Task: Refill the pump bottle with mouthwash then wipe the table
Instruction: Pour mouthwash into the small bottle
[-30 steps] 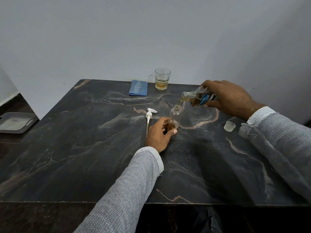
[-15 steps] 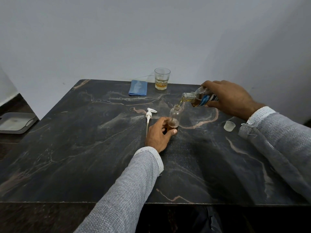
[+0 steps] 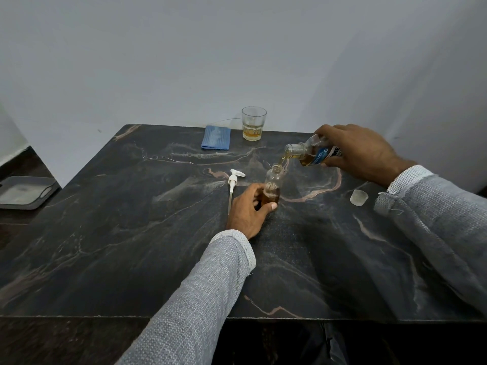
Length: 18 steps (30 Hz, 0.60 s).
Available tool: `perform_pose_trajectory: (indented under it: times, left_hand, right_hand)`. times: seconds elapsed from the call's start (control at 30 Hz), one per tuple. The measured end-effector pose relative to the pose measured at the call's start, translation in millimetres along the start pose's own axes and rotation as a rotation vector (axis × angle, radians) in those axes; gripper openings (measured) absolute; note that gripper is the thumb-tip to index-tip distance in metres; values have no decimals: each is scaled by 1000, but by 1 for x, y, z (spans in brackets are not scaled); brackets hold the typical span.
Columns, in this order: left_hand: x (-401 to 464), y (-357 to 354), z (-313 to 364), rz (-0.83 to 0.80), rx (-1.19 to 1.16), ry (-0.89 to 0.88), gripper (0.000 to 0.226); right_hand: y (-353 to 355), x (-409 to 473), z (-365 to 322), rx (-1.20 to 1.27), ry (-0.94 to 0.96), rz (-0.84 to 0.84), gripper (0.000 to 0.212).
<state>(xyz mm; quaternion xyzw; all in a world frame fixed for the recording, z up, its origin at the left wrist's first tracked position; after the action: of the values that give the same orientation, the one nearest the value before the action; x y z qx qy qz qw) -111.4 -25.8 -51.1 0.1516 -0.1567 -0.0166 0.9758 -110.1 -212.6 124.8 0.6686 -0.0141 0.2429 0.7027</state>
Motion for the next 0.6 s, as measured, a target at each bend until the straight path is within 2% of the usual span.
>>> perform_pose_trajectory:
  times: [0.6]
  left_hand:
    - [0, -1, -2, -6, 11, 13, 49]
  right_hand:
    - [4, 0, 1, -4, 18, 51, 55]
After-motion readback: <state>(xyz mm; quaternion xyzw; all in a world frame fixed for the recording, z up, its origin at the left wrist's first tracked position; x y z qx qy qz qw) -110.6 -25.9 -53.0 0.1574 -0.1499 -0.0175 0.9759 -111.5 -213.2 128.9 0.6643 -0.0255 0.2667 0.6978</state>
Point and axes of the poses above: each hand's wrist, its own x-axis towards the middle knuckle, its own y-axis out of the back of the hand, z = x × y, the point moved 6 cm from there along x, towards the middle knuckle, and after that the axes turned 6 degrees about -y, right-handed, at the moved point
